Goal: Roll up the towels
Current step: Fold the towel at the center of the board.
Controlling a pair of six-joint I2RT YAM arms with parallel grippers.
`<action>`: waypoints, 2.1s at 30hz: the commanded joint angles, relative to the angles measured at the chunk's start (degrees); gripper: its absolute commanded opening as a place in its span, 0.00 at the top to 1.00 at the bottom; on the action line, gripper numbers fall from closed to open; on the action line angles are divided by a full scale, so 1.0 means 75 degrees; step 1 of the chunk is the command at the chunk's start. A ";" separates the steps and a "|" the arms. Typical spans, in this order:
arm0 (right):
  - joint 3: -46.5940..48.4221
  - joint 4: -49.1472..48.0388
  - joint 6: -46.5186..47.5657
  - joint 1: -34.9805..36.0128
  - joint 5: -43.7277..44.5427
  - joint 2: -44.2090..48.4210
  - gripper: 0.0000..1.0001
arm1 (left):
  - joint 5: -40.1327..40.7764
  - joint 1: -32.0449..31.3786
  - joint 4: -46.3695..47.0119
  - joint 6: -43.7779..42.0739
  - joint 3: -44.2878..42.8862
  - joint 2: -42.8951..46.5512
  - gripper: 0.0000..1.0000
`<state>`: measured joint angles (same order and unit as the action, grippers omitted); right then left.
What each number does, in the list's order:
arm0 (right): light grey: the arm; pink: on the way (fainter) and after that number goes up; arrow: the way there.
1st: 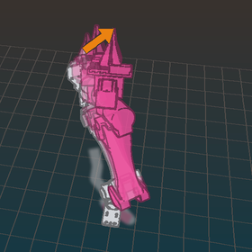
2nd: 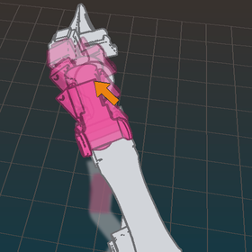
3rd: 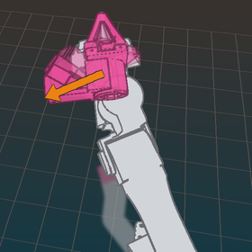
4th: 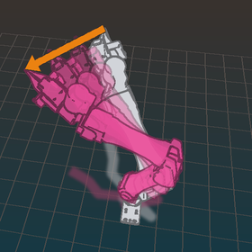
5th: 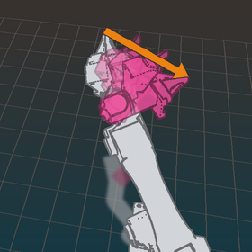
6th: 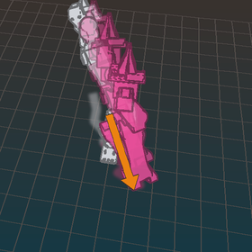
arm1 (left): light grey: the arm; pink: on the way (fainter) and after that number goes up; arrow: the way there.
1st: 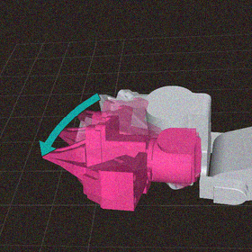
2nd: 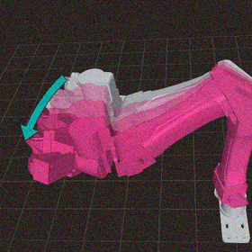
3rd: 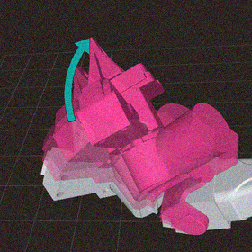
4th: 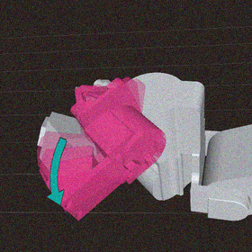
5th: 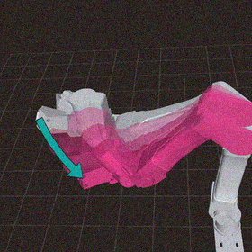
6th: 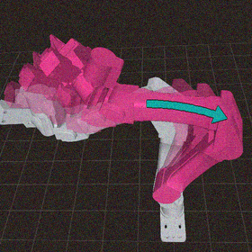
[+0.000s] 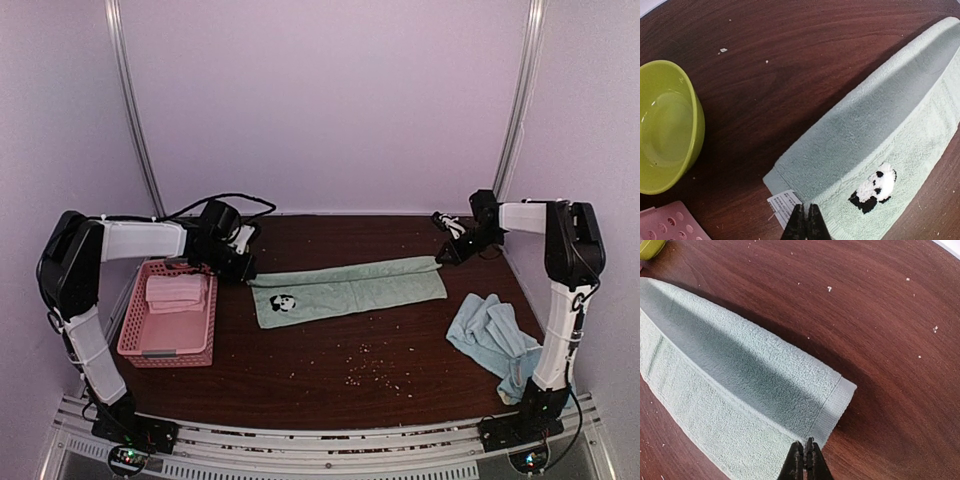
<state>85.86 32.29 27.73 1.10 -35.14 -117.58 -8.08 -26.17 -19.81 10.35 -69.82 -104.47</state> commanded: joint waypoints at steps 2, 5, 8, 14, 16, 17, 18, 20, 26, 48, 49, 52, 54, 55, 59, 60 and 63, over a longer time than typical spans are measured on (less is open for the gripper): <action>-0.0265 -0.0086 0.0290 -0.0135 0.0132 0.0401 1.00 | -0.0251 0.0138 -0.0361 -0.0193 0.0091 0.0131 1.00; -0.0417 -0.0138 0.0337 -0.0147 0.0090 0.0546 1.00 | -0.0295 0.0140 -0.0416 -0.0240 0.0174 0.0124 1.00; -0.0544 -0.0166 0.0399 -0.0147 0.0028 0.0665 1.00 | -0.0354 0.0133 -0.0505 -0.0287 0.0233 0.0101 1.00; -0.0737 -0.0158 0.0500 -0.0221 -0.0119 0.0784 1.00 | -0.0509 0.0134 -0.0595 -0.0399 0.0341 0.0160 1.00; -0.0825 -0.0136 0.0594 -0.0249 -0.0134 0.0827 1.00 | -0.0636 0.0135 -0.0636 -0.0454 0.0392 0.0209 1.00; -0.0875 -0.0122 0.0648 -0.0261 -0.0136 0.0837 1.00 | -0.0687 0.0134 -0.0649 -0.0464 0.0427 0.0252 1.00; -0.0985 -0.0101 0.0822 -0.0292 -0.0081 0.0869 1.00 | -0.0892 0.0136 -0.0648 -0.0518 0.0532 0.0366 1.00; -0.1061 -0.0081 0.0879 -0.0318 -0.0079 0.0869 1.00 | -0.0965 0.0121 -0.0640 -0.0532 0.0598 0.0459 1.00; -0.1201 -0.0082 0.0952 -0.0387 -0.0133 0.0948 1.00 | -0.1193 0.0109 -0.0647 -0.0565 0.0747 0.0547 1.00; -0.1785 0.0137 0.1784 -0.0864 -0.1089 0.1313 1.00 | -0.1315 -0.0294 -0.0748 -0.0839 0.0766 0.0605 1.00; -0.1797 0.0146 0.1789 -0.0887 -0.1127 0.1319 1.00 | -0.1326 -0.0291 -0.0745 -0.0838 0.0761 0.0640 1.00; -0.1802 0.0165 0.1824 -0.0981 -0.1327 0.1338 1.00 | -0.1331 -0.0295 -0.0736 -0.0844 0.0743 0.0746 1.00; -0.1780 0.0281 0.1936 -0.0991 -0.1388 0.1313 1.00 | -0.1363 -0.0287 -0.0745 -0.0874 0.0743 0.0748 1.00; -0.1762 0.0366 0.2011 -0.0997 -0.1390 0.1286 1.00 | -0.1376 -0.0293 -0.0741 -0.0873 0.0759 0.0740 1.00; -0.1777 0.0687 0.2599 -0.0991 -0.1332 0.1139 1.00 | -0.1507 -0.0294 -0.0752 -0.0853 0.0855 0.0649 1.00; -0.1792 0.0767 0.2725 -0.0995 -0.1297 0.1095 1.00 | -0.1565 -0.0294 -0.0756 -0.0856 0.0879 0.0631 1.00; -0.1813 0.1199 0.3311 -0.0991 -0.1329 0.0960 1.00 | -0.1652 -0.0306 -0.0850 -0.0874 0.0907 0.0557 1.00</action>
<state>72.84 36.69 46.28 -5.54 -45.39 -109.40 -19.62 -28.60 -24.45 4.82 -64.03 -100.29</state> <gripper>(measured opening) 0.007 0.004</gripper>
